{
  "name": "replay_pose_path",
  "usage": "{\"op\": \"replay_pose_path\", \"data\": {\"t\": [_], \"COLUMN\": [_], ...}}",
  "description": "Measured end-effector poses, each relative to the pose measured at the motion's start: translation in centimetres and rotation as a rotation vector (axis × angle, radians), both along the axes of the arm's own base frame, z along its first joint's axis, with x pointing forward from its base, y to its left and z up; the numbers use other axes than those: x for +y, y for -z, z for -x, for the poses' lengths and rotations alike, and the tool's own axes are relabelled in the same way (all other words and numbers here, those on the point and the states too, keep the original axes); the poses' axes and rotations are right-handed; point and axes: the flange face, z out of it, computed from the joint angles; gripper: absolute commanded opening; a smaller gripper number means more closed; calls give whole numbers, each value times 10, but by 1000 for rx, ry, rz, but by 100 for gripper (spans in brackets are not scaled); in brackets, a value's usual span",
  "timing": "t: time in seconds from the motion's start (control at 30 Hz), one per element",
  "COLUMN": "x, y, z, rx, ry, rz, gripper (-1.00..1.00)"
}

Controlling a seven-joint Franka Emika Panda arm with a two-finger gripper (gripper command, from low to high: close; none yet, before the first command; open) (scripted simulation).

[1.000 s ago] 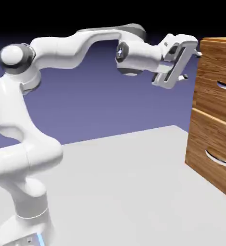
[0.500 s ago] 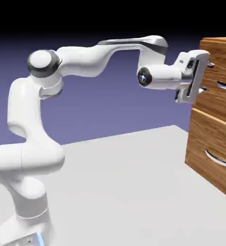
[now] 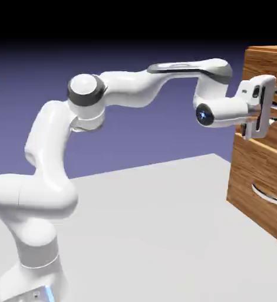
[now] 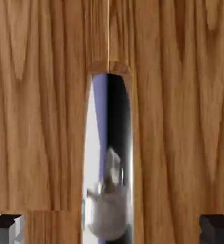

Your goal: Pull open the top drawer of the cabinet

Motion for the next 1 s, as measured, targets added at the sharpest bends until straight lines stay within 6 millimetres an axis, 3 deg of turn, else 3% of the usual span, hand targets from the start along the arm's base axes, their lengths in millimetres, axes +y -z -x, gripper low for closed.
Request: {"op": "replay_pose_path", "data": {"t": [0.03,0.27,0.9,0.93,1.0], "x": [0,0,0,0,0], "y": [0,0,0,0,0], "z": [0,55,234,235,235], "rx": [0,0,1,1,0], "ry": [0,0,0,0,0], "rz": [0,0,0,0,0], "gripper": [-100,-100,-100,100,100]}}
